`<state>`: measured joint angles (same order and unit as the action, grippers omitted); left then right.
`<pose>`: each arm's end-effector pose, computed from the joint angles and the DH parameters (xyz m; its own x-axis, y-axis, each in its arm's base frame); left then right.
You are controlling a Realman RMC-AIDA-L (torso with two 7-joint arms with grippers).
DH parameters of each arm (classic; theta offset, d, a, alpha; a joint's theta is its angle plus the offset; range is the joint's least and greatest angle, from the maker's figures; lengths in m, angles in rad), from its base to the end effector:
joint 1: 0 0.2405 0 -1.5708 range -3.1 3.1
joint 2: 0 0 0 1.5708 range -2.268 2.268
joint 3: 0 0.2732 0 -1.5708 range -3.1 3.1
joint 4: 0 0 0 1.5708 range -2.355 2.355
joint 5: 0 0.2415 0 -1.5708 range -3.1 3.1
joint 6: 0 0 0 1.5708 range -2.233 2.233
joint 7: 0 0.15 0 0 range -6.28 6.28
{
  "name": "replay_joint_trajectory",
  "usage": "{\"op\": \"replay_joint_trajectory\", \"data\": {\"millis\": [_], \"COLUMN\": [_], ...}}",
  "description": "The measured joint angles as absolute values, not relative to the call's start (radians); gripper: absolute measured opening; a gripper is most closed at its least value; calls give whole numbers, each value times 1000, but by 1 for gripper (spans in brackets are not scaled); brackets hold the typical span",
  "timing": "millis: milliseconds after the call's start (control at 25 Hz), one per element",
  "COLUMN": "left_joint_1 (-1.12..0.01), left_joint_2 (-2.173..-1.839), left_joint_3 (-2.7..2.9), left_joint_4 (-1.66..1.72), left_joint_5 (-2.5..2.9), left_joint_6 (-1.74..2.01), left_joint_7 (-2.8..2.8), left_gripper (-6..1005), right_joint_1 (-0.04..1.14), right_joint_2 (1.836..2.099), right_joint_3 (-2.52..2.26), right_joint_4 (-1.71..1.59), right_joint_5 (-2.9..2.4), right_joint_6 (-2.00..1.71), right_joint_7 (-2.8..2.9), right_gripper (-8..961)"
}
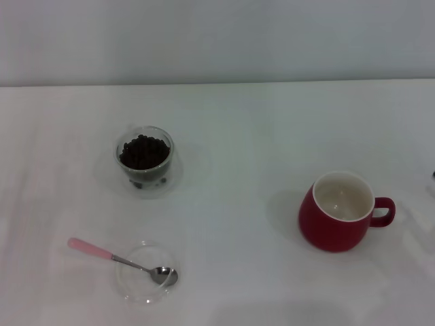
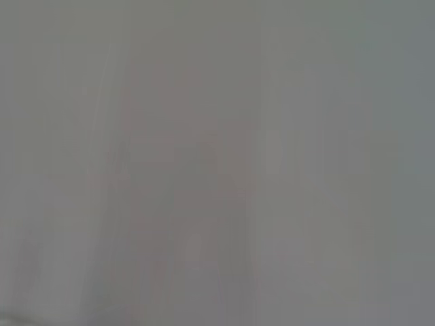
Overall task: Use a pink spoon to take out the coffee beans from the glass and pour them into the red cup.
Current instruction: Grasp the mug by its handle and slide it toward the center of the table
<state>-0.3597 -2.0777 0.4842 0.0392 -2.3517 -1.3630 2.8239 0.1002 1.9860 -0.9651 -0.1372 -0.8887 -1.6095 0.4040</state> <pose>-0.4156 0.3115 0.0234 0.6524 -0.1609 0.7406 0.7562 0.0725 -0.6503 0.4229 0.2131 0.0194 0.7347 0.1039 -0.6704 -0.5966 -0.3715 -0.7114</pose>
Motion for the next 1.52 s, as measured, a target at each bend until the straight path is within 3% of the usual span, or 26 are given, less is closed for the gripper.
{"op": "replay_joint_trajectory", "data": {"millis": [320, 560, 1520], "left_joint_1": [-337, -342, -364], "left_joint_2": [-2079, -2080, -2080], "left_joint_3": [483, 481, 488], "left_joint_4": [64, 58, 49], "left_joint_5": [-2357, -2357, -2352], "left_joint_6": [-1400, -1419, -1418], "left_joint_7": [2818, 2817, 2816], "left_gripper": [668, 667, 667], "right_joint_1": [70, 69, 171], "right_joint_2": [1983, 2007, 2016], "right_joint_3": [-994, -993, -987], "right_joint_4": [-126, -115, -64], "right_joint_5": [-994, -1005, -980], "right_joint_6": [-1600, -1523, -1328], "right_joint_7": [403, 377, 373], "right_gripper": [674, 674, 671]}}
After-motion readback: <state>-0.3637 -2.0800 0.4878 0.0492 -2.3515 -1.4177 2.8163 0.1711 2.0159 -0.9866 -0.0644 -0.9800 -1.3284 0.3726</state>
